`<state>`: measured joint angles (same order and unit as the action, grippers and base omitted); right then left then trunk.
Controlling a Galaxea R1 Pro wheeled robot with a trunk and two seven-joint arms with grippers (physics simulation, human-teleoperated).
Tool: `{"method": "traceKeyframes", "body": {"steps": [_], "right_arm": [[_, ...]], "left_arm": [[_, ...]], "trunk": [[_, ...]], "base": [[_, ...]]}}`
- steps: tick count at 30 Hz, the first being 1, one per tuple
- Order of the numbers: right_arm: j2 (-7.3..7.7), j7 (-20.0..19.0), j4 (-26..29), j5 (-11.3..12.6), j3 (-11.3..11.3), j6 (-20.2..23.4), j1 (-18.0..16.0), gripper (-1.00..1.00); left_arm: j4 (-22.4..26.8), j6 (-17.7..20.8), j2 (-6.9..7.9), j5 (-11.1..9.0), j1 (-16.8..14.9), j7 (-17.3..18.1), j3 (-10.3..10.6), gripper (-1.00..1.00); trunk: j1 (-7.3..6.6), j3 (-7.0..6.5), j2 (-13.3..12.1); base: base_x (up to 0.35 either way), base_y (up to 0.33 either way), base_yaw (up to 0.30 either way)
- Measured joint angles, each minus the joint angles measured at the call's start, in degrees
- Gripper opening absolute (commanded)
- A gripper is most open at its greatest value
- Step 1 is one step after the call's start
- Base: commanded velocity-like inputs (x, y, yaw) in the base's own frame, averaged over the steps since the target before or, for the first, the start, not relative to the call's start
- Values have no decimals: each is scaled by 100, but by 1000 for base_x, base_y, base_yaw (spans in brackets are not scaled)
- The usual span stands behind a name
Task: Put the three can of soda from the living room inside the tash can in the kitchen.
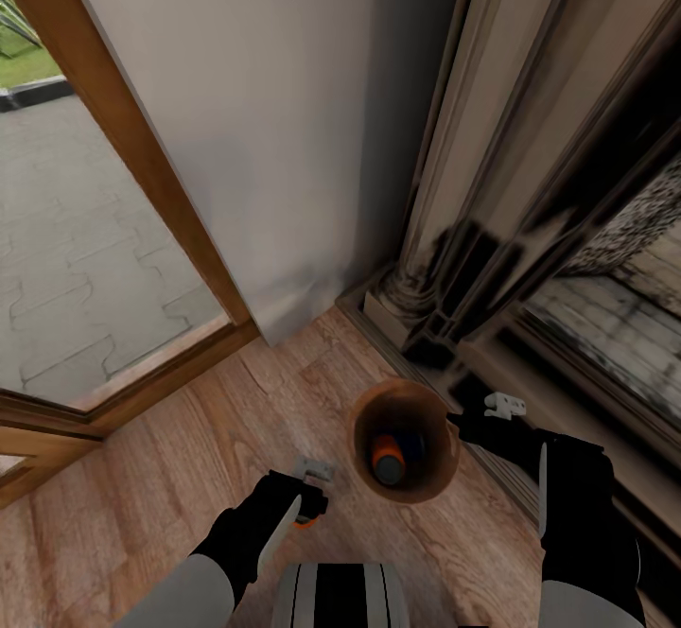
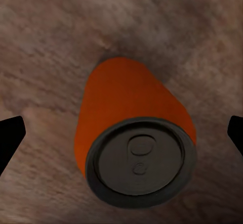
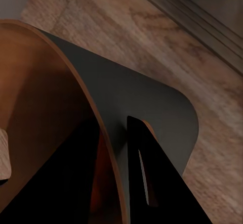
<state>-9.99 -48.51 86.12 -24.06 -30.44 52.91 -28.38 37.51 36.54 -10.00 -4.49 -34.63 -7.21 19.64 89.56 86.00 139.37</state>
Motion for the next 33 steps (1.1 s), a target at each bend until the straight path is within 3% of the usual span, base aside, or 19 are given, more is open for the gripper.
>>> {"method": "traceKeyframes", "body": {"steps": [33], "right_arm": [[0,-96,1,-8,0,1,-6,-100]], "left_arm": [[-144,-200,0,-8,0,237,22,100]], "trunk": [[0,0,0]], "base": [[0,0,0]]}}
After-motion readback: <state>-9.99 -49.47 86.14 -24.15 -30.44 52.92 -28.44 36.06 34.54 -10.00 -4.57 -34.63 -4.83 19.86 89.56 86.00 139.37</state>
